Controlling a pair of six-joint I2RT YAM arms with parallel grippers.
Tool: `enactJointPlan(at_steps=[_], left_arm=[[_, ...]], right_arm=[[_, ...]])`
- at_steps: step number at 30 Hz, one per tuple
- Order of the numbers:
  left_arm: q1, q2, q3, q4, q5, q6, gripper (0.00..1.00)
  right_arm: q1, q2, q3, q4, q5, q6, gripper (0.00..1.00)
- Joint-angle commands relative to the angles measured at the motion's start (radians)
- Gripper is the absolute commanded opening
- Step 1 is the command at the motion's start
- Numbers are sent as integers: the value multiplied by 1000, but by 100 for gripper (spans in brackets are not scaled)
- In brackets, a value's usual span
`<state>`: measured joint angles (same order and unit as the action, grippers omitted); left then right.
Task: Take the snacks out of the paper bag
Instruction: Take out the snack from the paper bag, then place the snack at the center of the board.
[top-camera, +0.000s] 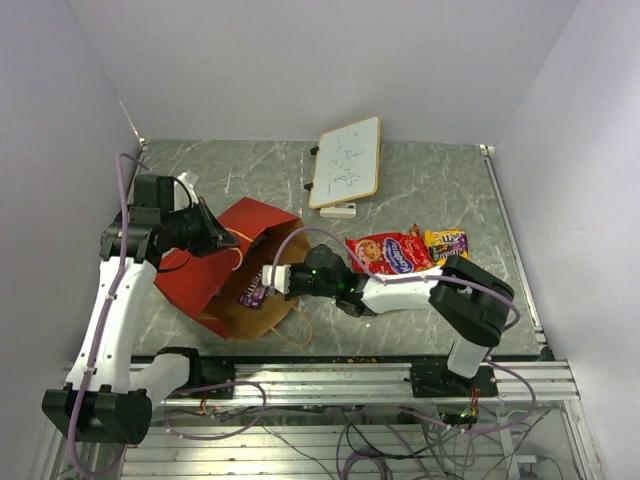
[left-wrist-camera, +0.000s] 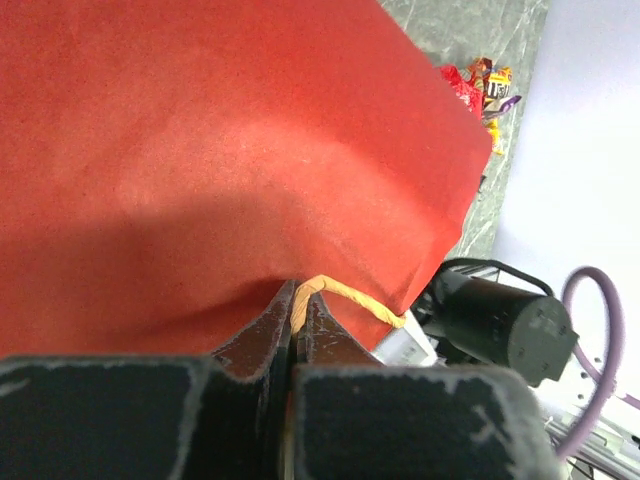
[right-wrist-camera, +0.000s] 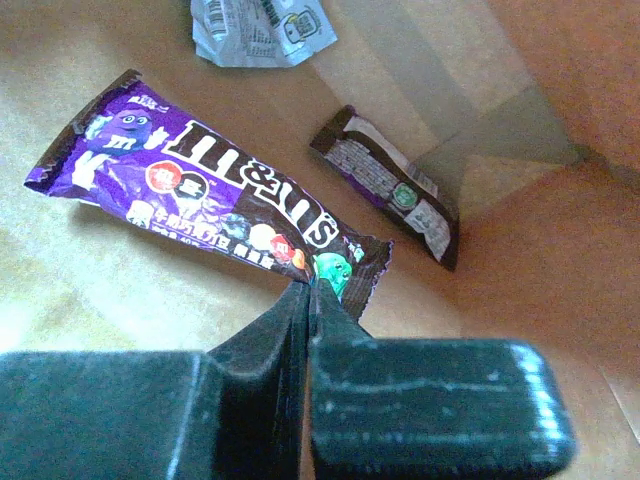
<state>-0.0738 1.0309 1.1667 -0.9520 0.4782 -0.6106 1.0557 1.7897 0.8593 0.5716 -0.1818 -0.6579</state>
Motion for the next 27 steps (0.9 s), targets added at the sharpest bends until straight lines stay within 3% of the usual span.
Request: enactJointPlan(at_steps=[1, 13, 17, 20, 27], left_arm=[[-4, 40, 28, 30, 27, -1, 7], [-4, 59, 4, 47, 27, -38, 7], [-4, 83, 14, 40, 32, -35, 7], [-4, 82, 4, 61, 21, -51, 7], [-4, 77, 4, 64, 48, -59, 7]], right_arm=[[5, -124, -19, -33, 19, 43, 0], [3, -547, -89, -287, 77, -15, 0], [-3, -670, -83, -387, 164, -32, 0], [-63, -748, -101, -450, 251, -59, 0], [-357, -890, -122, -582, 280, -80, 0]])
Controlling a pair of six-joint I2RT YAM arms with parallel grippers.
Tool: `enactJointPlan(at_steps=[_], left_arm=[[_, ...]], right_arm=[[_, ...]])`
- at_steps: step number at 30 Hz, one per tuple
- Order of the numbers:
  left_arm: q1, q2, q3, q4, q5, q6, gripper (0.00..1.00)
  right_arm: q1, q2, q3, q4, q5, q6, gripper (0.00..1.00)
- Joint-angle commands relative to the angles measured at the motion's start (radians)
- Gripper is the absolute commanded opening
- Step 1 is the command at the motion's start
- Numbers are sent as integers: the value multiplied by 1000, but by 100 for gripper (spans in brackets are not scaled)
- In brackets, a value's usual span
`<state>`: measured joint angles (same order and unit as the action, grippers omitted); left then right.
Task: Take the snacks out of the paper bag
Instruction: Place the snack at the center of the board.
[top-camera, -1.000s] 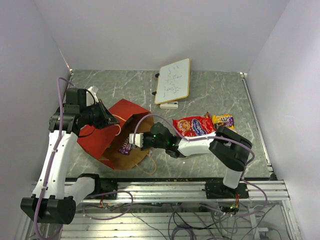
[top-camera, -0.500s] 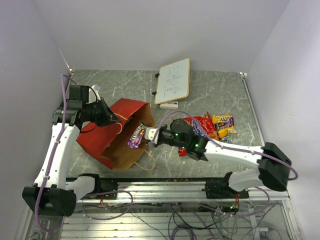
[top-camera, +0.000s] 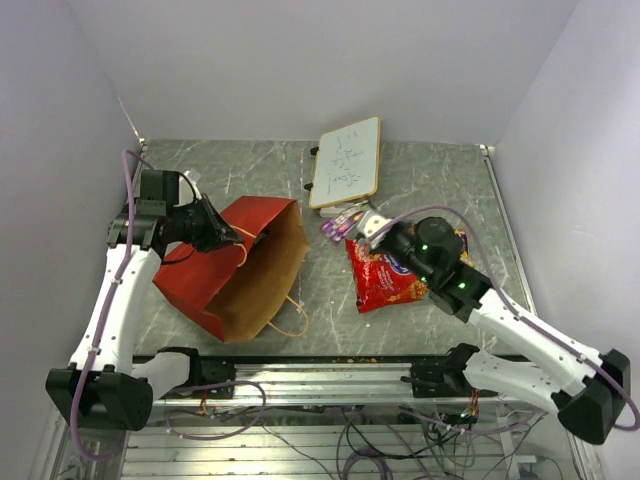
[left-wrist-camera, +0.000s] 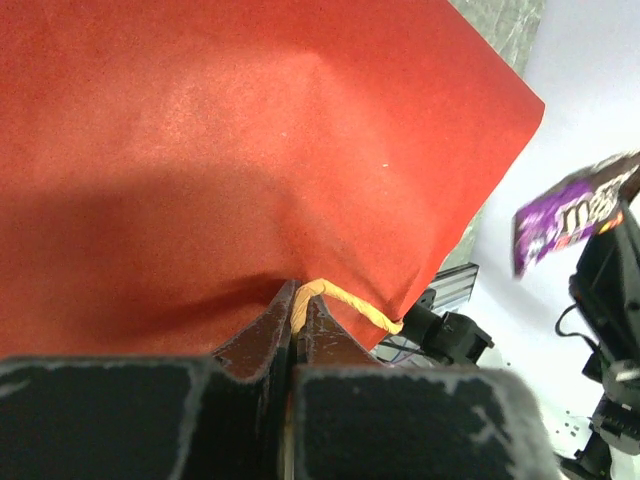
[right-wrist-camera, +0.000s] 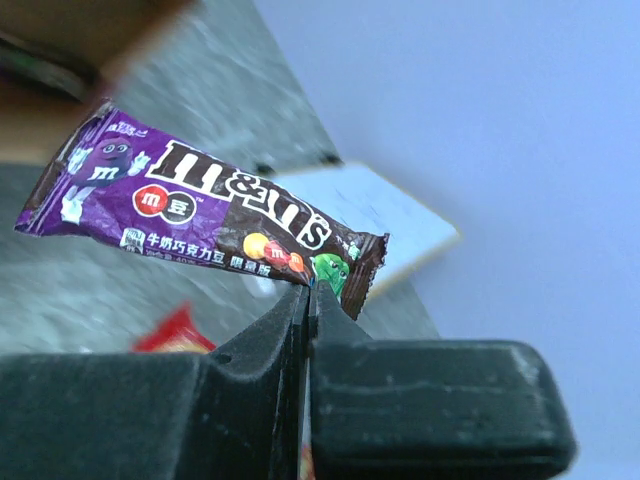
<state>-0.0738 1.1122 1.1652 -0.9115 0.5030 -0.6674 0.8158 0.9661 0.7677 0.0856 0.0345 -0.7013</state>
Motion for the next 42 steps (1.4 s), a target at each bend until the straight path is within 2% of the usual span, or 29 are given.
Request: enactJointPlan(at_steps=[1, 7, 13, 17, 26, 29, 34, 39, 40, 42], left_arm=[[-4, -8, 12, 15, 24, 3, 7], [-6, -7, 22, 6, 47, 0, 7], [-28, 42, 55, 4, 51, 10, 7], [-54, 61, 68, 10, 61, 6, 7], [-100, 81, 52, 34, 48, 12, 7], [-112, 92, 65, 36, 57, 9, 7], [-114, 101, 96, 21, 45, 22, 7], [-115, 90, 87, 24, 56, 22, 7], [-115, 86, 84, 23, 57, 24, 7], [-115, 80, 76, 15, 60, 28, 7]], right_arm=[[-152, -82, -39, -110, 82, -48, 0], [-368, -77, -99, -146, 215, -142, 0], [-619, -72, -153, -199, 158, -247, 0], [-727, -45, -185, -269, 111, -321, 0], [-846, -11, -252, -242, 25, -359, 0], [-853, -14, -271, -271, 4, -384, 0], [-854, 9, -291, -227, -10, -369, 0], [-853, 33, -311, -170, 51, -346, 0], [-853, 32, -320, -154, 75, -341, 4], [-853, 20, -332, -137, 117, -320, 23]])
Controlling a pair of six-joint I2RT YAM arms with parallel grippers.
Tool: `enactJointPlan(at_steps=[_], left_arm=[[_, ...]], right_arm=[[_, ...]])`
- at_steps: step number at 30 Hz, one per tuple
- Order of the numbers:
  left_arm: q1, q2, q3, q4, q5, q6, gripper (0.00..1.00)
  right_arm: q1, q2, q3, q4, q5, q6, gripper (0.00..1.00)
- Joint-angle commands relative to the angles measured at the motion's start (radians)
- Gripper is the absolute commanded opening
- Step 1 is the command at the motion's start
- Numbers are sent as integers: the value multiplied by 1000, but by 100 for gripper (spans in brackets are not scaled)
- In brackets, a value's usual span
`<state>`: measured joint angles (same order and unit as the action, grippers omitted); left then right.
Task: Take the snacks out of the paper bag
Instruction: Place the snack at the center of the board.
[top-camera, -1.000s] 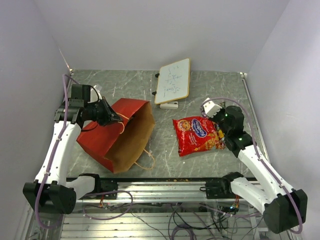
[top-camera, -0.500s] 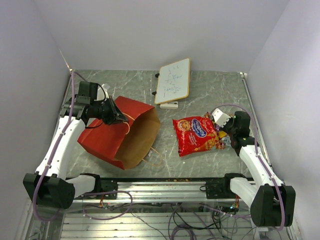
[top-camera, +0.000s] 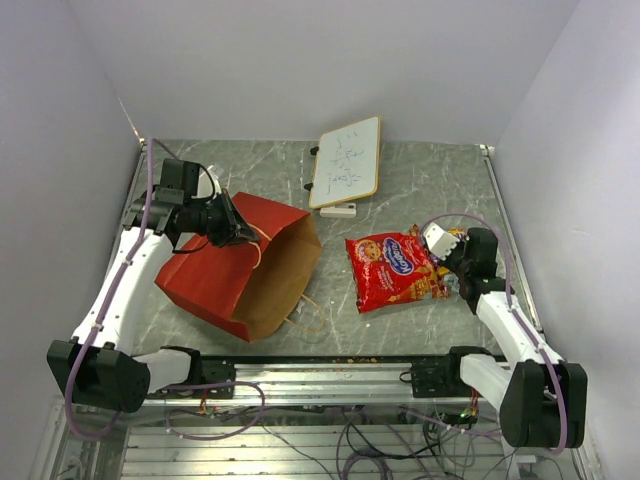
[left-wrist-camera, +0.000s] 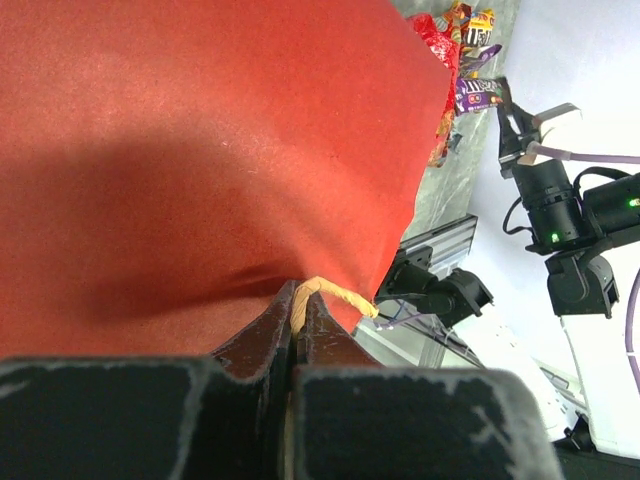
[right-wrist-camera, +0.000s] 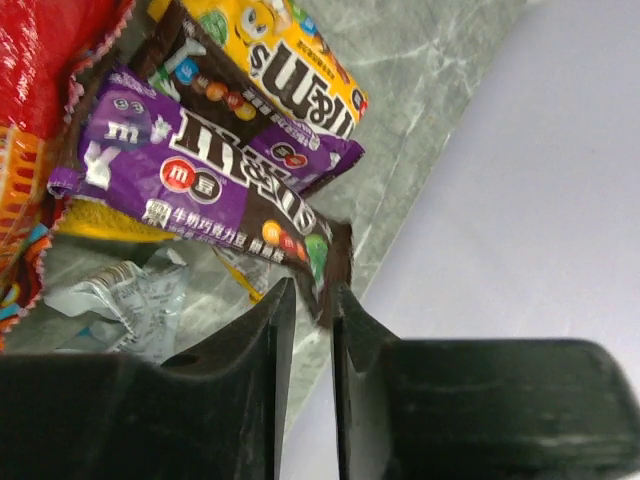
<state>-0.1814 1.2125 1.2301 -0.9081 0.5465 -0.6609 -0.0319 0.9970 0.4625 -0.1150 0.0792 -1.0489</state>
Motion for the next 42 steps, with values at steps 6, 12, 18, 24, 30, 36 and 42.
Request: enactJointPlan(at_steps=[6, 12, 18, 24, 30, 36, 42], left_arm=[[-7, -49, -6, -24, 71, 4, 7], [-6, -90, -4, -26, 59, -6, 7], [-6, -39, 61, -42, 59, 12, 7], [-6, -33, 161, -72, 27, -13, 7], [-6, -10, 248, -134, -5, 11, 7], [-3, 1, 287, -187, -34, 2, 7], [2, 12, 330, -246, -105, 33, 7]], right_arm=[[-4, -78, 31, -48, 106, 187, 51], [34, -256, 116, -155, -152, 498, 57], [122, -329, 151, -193, -429, 720, 58], [284, -316, 214, -186, -502, 769, 58], [490, -172, 301, -96, -571, 821, 58], [754, 21, 407, -20, -498, 791, 58], [944, 185, 474, 61, -398, 680, 59]])
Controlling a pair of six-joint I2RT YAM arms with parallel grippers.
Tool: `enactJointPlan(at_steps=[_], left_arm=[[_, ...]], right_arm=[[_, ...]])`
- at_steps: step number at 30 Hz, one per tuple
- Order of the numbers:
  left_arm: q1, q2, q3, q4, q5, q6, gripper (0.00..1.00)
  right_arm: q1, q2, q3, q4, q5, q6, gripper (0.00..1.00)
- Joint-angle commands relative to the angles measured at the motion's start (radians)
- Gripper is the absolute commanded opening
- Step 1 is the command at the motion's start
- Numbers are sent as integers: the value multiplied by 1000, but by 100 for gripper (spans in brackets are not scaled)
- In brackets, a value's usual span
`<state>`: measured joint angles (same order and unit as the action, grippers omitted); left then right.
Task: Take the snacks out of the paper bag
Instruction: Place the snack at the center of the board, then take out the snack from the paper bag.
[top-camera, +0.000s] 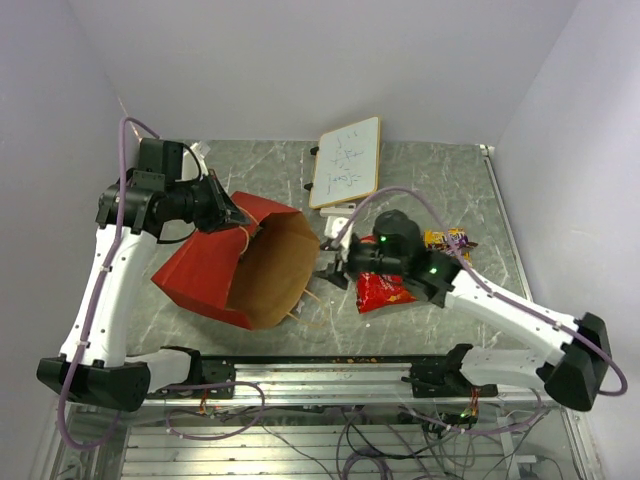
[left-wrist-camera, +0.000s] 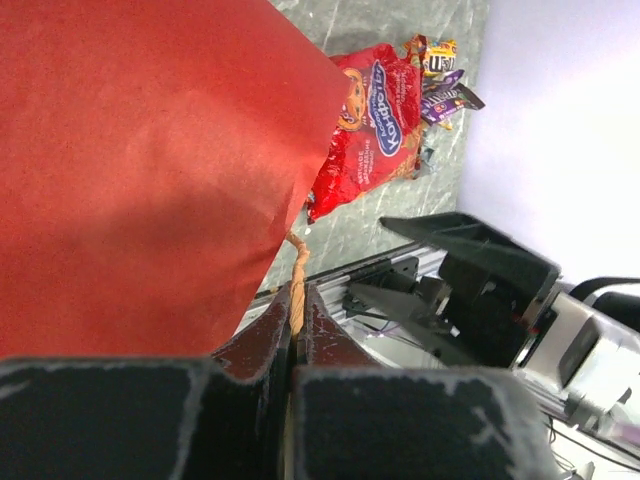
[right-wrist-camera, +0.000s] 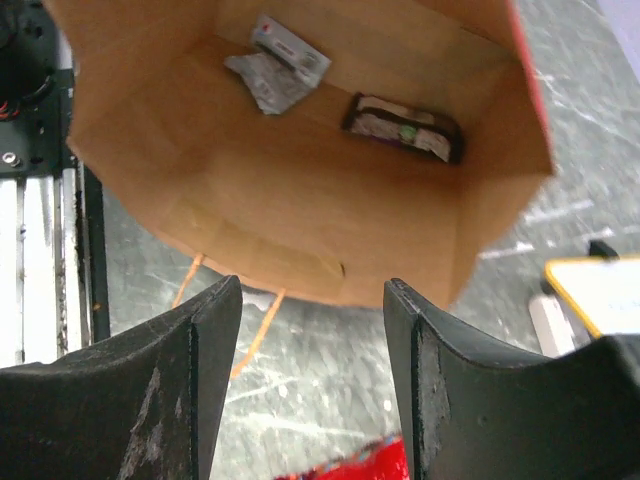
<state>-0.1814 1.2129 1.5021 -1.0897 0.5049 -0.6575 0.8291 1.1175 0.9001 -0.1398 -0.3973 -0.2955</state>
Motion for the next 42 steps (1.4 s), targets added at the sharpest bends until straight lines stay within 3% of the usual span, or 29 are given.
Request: enactJointPlan(at_steps=[1, 14, 21, 31, 35, 42], left_arm=[[2, 17, 73, -77, -78, 35, 7], [5, 16, 169, -130, -161, 98, 7], [5, -65, 75, -50, -97, 75, 7], [5, -128, 108, -150, -230, 115, 7], [5, -149, 75, -137, -225, 94, 7], [5, -151, 62, -157, -279, 87, 7]], right_arm=[[107, 97, 45, 97, 92, -83, 59], [170, 283, 37, 303, 90, -172, 60], [170, 367, 95, 293, -65, -367, 60], [183, 443, 154, 311, -211, -509, 60], [217, 473, 172, 283, -200, -599, 60], [299, 570, 231, 248, -9, -764, 60]])
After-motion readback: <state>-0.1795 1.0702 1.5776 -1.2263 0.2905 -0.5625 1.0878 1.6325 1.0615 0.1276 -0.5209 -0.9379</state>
